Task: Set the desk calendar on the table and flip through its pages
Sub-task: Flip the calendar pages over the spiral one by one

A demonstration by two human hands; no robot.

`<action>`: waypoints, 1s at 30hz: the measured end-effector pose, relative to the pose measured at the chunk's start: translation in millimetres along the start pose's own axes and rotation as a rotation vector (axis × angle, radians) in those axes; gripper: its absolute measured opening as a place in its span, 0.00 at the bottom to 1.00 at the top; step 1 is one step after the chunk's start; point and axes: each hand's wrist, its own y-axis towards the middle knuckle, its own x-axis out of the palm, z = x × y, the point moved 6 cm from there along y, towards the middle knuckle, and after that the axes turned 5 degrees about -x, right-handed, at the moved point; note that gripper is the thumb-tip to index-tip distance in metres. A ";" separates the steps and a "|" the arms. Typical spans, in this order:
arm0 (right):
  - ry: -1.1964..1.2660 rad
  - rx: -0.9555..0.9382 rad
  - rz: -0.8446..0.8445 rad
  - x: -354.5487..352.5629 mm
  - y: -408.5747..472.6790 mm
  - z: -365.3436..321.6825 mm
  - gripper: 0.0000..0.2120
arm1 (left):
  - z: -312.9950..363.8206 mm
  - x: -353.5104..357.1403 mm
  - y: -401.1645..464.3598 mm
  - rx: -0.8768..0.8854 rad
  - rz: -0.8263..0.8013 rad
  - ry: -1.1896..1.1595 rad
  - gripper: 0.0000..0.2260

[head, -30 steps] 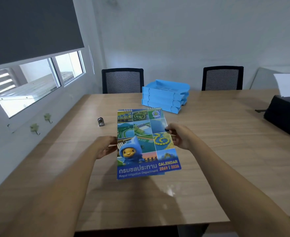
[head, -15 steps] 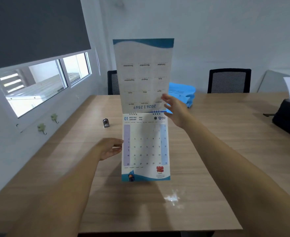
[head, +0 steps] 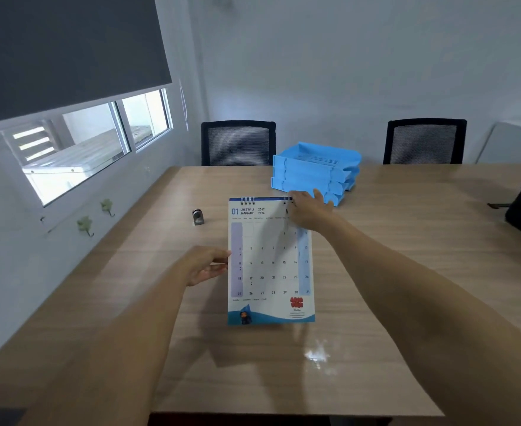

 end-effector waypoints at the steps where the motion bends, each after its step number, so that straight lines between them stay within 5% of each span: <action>1: 0.034 0.006 0.022 1.3 0.9 2.1 0.25 | -0.4 -0.1 0.9 -0.004 0.002 0.002 0.04; 6: 0.535 0.156 0.197 15.1 -19.4 23.8 0.21 | -1.1 -2.8 7.1 -0.023 0.000 0.011 0.06; 10: 0.923 0.272 -0.034 44.2 -46.5 31.8 0.09 | -0.8 -1.6 6.1 -0.033 -0.004 0.015 0.08; 16: 0.995 0.339 0.035 38.8 -59.3 48.7 0.11 | 9.1 -4.7 -17.2 -0.036 -0.085 0.073 0.09; 22: 1.469 0.227 0.120 5.2 -52.4 44.3 0.18 | 49.9 -1.3 -38.7 0.065 -0.242 -0.133 0.23; 26: 1.461 0.131 0.111 -14.5 -46.6 24.1 0.20 | 91.7 14.3 -50.6 0.206 -0.254 -0.174 0.17; 30: 1.001 0.073 0.179 -26.8 -40.1 3.3 0.20 | 112.8 41.3 -57.9 0.404 0.009 0.414 0.22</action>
